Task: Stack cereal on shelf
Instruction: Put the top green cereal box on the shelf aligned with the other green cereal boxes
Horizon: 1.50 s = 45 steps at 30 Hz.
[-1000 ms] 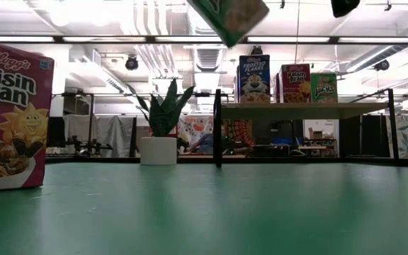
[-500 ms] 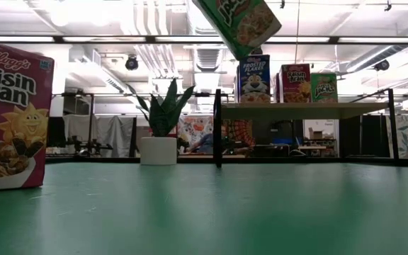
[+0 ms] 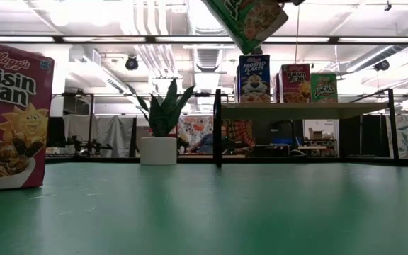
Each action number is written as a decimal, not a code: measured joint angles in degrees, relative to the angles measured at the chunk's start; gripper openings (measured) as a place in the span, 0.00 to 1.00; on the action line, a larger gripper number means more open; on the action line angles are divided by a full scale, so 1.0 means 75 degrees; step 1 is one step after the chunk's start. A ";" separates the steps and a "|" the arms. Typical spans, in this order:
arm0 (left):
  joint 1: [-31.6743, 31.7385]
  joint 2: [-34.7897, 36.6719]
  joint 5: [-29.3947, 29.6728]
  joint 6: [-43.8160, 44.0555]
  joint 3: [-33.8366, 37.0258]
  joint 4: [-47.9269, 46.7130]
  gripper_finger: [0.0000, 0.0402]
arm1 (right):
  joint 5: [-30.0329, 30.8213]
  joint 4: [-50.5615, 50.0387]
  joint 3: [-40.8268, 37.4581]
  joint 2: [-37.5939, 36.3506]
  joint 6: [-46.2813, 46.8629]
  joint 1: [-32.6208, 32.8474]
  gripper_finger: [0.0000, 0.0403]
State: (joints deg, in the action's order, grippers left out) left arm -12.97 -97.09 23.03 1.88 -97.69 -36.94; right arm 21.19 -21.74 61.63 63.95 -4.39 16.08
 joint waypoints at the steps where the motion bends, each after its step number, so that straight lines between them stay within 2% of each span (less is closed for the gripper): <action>1: 0.0000 0.0001 0.0000 -0.0038 0.0000 -0.0001 0.42 | -0.0089 -0.0010 0.0005 0.0021 0.0037 -0.0054 0.70; 8: -0.0006 0.0001 0.0003 -0.0249 0.0000 0.0073 0.42 | -0.0133 -0.0052 0.0016 0.0079 -0.0036 -0.0325 0.67; 11: -0.0006 0.0001 -0.0004 -0.0356 0.0000 0.0074 0.42 | -0.0487 -0.0049 0.0013 0.0077 -0.0148 -0.0380 0.64; 21: -0.0009 -0.0005 -0.0009 -0.0591 0.0000 0.0273 0.42 | -0.0685 0.0080 0.0002 0.0220 -0.0235 -0.0389 0.43; 26: -0.0012 -0.0011 -0.0028 -0.0588 0.0000 0.0322 0.42 | -0.0684 0.0090 0.0002 0.0232 -0.0232 -0.0386 0.36; 30: 0.0007 -0.0008 -0.0778 -0.0622 0.0000 0.0337 0.45 | -0.0757 -0.0088 -0.0001 0.0137 -0.0265 -0.0377 0.34; 34: 0.0006 0.0003 -0.0802 -0.0889 0.0000 0.0314 0.51 | -0.0774 -0.0540 -0.0036 -0.0039 -0.0006 -0.0374 0.34; 42: 0.0042 0.0216 -0.0789 -0.1894 0.0037 0.0429 0.58 | -0.0645 -0.0719 -0.1397 -0.1243 0.1020 -0.0380 0.34; 45: 0.0099 0.0223 -0.0784 -0.2141 0.0389 0.1023 0.58 | -0.0627 -0.0057 -0.2261 -0.1989 0.1216 -0.0372 0.34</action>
State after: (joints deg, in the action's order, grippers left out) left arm -12.23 -95.42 17.15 -14.17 -94.77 -29.26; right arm 16.49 -22.17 44.68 49.04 4.73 13.29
